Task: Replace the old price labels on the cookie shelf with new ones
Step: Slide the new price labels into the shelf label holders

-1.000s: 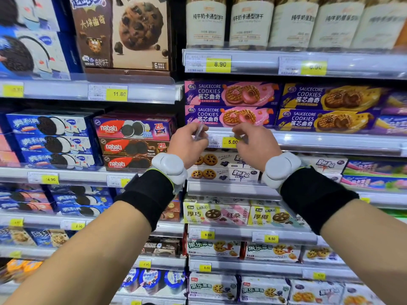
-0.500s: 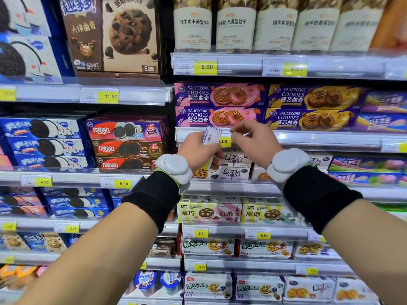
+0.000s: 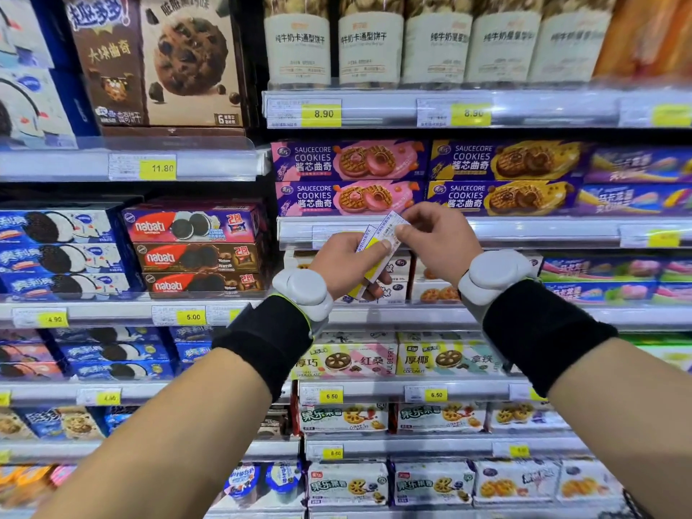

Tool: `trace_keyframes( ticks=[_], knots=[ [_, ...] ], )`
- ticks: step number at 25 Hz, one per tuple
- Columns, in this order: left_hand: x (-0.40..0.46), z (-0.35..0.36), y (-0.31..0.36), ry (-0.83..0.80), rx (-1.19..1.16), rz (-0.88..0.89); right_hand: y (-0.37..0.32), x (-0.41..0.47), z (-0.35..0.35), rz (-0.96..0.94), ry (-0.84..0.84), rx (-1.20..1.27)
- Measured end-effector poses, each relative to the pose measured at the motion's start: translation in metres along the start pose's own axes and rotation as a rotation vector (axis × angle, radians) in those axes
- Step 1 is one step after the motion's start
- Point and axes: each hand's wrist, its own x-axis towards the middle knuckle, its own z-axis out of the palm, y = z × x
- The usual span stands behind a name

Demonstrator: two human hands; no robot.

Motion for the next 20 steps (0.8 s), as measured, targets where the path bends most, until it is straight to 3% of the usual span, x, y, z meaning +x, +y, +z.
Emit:
trace_keyframes(
  ticks=[8, 14, 20],
  knots=[
    [0.014, 0.019, -0.008, 0.019, 0.082, 0.017, 0.014, 0.002, -0.027, 0.047, 0.019, 0.01],
    [0.032, 0.042, -0.008, 0.115, 0.012, 0.065, 0.029, 0.001, -0.041, 0.291, 0.062, 0.308],
    [0.051, 0.068, -0.002, 0.176, -0.06, 0.133, 0.045, 0.0, -0.057, 0.278, 0.013, 0.229]
  ],
)
